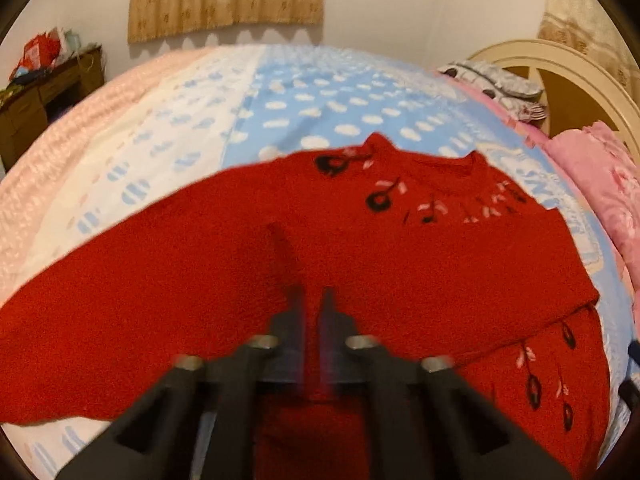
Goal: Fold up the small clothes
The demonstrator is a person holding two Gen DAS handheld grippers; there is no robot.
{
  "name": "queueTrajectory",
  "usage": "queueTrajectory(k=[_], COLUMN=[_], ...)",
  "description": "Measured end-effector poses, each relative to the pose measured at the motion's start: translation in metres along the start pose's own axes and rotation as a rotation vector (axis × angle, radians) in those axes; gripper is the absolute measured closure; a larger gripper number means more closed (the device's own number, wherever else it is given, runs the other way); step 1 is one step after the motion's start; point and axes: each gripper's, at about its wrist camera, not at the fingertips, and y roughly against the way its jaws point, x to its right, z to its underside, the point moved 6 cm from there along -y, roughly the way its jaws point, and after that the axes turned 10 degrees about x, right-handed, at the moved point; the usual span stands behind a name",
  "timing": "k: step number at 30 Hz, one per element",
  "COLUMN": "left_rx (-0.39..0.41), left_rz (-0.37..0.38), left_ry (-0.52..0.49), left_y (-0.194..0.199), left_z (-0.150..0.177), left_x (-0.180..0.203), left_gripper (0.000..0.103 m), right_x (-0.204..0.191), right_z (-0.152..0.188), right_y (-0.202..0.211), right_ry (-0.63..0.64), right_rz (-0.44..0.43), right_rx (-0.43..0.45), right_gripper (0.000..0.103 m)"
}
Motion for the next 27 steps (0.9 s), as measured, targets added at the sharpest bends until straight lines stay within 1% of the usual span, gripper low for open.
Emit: queueTrajectory(k=[1,4,9,14,17,19,21,23,25,27], left_rx=[0.022,0.029,0.024,0.063,0.048,0.038,0.027,0.018,0.008,0.008], left_rz=[-0.01,-0.031,-0.024,-0.026,-0.023,-0.014,-0.022,-0.038,-0.041,-0.024], left_ry=[0.002,0.033,0.053,0.096,0.103,0.081,0.06,0.056,0.064,0.075], left_y=[0.006,0.012,0.012,0.027,0.023,0.019,0.015,0.013,0.011,0.016], left_z=[-0.002,-0.003,0.002,0.0,0.002,0.005,0.008,0.01,0.011,0.011], left_x=[-0.002,-0.015,-0.021,-0.03,-0.034,-0.03,-0.025,-0.024,-0.026,-0.028], left_gripper=[0.098,0.098,0.099,0.099,0.099,0.099,0.098,0.093,0.091,0.085], right_x=[0.003,0.012,0.02,0.017,0.012,0.012,0.011,0.009,0.013,0.019], right_z=[-0.001,-0.005,-0.015,-0.029,-0.037,-0.042,-0.045,-0.046,-0.046,-0.035], right_y=[0.001,0.003,0.001,-0.003,-0.009,-0.017,-0.032,-0.049,-0.07,-0.097], right_ry=[-0.004,-0.019,-0.031,-0.016,0.003,-0.005,-0.022,-0.024,-0.034,-0.054], right_rz=[0.007,0.022,0.037,0.028,0.013,0.006,-0.014,-0.033,-0.027,-0.024], right_rx=[0.005,0.015,0.024,0.043,0.047,0.041,0.013,-0.021,-0.044,-0.137], right_gripper=[0.039,0.039,0.039,0.039,0.039,0.039,0.039,0.039,0.039,0.039])
